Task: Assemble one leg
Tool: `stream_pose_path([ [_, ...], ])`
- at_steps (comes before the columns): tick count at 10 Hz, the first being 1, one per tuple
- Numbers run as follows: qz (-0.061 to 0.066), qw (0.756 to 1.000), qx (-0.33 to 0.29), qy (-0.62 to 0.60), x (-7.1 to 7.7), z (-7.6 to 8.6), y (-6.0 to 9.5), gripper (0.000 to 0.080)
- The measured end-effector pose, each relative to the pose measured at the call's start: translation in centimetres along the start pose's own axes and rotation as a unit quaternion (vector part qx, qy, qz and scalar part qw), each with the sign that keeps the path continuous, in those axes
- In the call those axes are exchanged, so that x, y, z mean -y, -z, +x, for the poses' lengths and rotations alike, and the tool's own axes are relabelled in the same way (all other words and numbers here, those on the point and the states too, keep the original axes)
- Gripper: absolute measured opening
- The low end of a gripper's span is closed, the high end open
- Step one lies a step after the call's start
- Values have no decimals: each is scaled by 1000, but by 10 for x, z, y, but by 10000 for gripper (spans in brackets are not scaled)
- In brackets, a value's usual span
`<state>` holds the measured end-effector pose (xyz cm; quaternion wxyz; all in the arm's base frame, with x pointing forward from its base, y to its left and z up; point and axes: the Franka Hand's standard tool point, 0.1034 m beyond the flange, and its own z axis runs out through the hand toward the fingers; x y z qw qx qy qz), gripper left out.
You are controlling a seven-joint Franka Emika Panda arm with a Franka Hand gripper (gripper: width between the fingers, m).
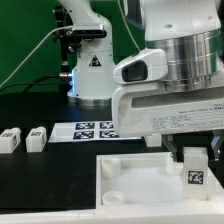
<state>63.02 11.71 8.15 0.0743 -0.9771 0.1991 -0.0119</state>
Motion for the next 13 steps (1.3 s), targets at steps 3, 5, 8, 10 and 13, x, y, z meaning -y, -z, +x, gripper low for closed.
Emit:
stream_pose_path([
  [3,-2,963,-19,-269,2,1,-1,295],
  [5,16,892,-17,-451,1,0,-2,295],
  [8,34,821,-5,-569,0,0,-1,297],
  [10,34,828,-5,-560,0,0,-2,297],
  [13,36,904,-15,-427,6,-4,-6,621],
])
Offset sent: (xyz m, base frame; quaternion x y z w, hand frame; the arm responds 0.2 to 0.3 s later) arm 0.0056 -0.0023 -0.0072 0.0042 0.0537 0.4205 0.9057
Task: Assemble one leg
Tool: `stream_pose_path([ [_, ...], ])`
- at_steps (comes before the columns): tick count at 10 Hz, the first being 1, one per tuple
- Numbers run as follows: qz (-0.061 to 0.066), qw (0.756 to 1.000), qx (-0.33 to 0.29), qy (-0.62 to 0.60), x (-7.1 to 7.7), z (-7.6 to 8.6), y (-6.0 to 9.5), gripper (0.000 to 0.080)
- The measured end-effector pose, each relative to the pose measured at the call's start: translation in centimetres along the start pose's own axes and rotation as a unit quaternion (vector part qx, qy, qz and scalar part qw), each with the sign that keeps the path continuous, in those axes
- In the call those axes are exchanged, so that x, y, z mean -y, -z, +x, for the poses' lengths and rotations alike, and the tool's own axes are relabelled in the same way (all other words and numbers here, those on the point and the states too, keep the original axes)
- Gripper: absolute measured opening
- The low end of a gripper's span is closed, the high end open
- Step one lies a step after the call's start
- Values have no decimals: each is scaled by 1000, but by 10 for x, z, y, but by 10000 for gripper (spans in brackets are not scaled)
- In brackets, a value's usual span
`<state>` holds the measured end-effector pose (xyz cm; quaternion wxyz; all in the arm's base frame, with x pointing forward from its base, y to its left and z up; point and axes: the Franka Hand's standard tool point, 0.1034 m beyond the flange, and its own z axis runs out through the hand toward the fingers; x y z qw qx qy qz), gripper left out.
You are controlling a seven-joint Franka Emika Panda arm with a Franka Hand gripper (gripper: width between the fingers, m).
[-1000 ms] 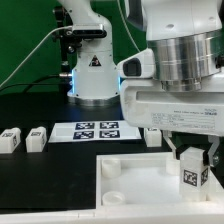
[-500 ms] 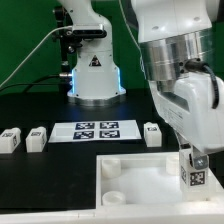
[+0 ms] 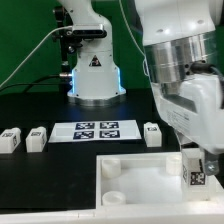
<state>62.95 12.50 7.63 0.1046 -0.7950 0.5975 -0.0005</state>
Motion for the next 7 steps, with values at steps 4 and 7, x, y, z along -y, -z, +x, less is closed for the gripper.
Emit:
stream_pose_path([
  [4,-15,963,3,268,-3,-1,-2,648],
  [7,-48,874,3,484,-2,5,2,649],
])
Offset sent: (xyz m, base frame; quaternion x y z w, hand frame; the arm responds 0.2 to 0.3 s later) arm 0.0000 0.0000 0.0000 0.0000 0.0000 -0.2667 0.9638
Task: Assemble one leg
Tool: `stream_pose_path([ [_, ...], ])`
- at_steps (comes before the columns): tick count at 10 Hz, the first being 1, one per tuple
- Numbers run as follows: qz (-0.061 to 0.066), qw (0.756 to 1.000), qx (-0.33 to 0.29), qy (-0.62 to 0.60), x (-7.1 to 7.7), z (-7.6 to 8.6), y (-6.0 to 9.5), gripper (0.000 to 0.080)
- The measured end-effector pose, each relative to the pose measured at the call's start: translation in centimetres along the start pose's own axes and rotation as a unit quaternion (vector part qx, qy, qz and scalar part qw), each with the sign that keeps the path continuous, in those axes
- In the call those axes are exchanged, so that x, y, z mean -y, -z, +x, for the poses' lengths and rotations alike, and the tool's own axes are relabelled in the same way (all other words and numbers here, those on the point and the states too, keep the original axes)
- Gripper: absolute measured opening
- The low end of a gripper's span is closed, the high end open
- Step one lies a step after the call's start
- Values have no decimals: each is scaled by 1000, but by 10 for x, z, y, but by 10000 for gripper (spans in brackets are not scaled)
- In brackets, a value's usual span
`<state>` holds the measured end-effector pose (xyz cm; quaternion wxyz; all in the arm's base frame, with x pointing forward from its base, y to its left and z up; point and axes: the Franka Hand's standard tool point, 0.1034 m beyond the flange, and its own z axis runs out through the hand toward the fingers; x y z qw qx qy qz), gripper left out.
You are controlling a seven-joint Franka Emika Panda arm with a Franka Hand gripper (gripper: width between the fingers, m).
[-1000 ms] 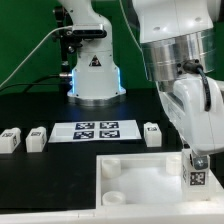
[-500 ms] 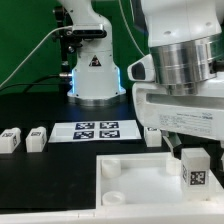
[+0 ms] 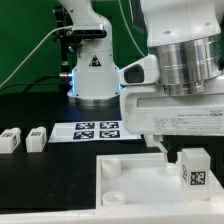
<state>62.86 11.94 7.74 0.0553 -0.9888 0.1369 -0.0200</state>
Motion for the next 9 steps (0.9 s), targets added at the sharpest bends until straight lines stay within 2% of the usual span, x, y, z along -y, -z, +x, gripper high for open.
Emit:
stream_pose_path([
  [2,-2,997,-2,78,2,2,1,649],
  [4,-1,999,-2,52,2,2,1,622],
  [6,1,999,-2,-34,3,2,1,296],
  [9,1,989,-2,-145,1,3,2,297],
])
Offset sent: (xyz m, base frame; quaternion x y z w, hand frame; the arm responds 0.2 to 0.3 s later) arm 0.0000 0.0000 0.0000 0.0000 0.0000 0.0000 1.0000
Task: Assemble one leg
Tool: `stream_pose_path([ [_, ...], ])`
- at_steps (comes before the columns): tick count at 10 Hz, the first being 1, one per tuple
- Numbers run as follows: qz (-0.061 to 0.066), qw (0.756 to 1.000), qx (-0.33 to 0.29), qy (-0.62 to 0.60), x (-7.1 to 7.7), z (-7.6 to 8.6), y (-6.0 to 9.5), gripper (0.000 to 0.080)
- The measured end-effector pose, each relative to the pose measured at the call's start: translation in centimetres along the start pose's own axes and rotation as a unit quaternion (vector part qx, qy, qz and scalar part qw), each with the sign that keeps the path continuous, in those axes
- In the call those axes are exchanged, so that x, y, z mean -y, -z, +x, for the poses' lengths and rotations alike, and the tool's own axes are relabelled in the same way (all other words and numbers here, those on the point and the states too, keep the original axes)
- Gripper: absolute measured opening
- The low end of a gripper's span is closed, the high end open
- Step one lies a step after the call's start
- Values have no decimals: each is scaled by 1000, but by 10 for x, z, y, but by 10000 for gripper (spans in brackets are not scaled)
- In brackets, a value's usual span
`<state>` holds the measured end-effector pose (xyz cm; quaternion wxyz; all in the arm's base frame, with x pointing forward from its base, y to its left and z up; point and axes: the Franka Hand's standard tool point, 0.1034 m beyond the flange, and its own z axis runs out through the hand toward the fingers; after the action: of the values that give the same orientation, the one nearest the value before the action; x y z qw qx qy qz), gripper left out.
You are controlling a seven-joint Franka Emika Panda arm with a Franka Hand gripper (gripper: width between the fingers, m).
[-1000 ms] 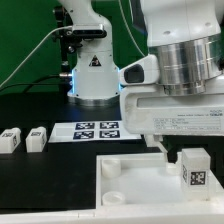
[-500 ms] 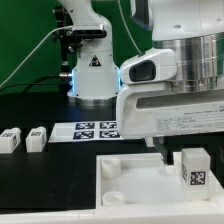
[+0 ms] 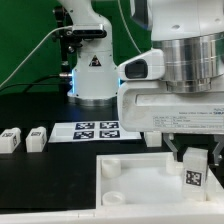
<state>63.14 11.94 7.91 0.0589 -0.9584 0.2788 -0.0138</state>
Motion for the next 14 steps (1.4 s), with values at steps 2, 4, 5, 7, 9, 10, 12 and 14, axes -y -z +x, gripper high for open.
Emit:
stream_pose_path([
  [2,2,988,-1,-157,0,3,1,297],
  [4,4,945,4,-326,0,2,1,297],
  [5,10,923,13,-385,0,3,1,297],
  [7,21,852,35,-522,0,1,0,297],
  [9,25,793,48,-607,0,2,0,297],
  [10,24,782,46,-621,0,2,0,297],
  [12,23,783,43,-620,-1,2,0,297],
  [14,22,784,44,-619,-1,1,-1,478],
])
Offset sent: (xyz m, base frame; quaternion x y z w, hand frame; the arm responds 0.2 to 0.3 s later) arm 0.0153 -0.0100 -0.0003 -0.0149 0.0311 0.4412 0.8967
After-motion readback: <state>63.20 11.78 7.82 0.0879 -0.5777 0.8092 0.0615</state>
